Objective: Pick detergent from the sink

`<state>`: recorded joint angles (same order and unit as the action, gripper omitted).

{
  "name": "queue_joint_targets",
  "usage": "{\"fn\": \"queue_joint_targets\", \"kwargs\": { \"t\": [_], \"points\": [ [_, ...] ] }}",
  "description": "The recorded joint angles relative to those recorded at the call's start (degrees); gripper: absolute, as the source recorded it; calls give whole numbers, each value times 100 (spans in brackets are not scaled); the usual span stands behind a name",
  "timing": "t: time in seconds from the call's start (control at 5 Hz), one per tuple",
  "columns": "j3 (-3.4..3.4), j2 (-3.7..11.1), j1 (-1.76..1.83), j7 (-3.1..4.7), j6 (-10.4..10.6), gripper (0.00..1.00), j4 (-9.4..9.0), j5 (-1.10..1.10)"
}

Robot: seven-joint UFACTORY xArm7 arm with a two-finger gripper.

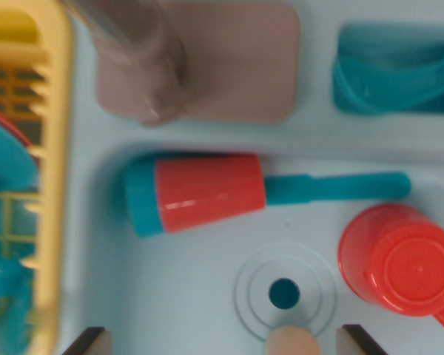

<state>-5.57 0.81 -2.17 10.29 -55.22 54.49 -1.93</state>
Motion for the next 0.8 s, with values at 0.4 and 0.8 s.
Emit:
{"fn": "queue_joint_targets", "kwargs": {
  "t": [0.4,0.8],
  "points": [
    [-45,13,-28,84,232,0,-237,1],
    [-85,25,-53,158,437,0,-448,1]
  ]
}}
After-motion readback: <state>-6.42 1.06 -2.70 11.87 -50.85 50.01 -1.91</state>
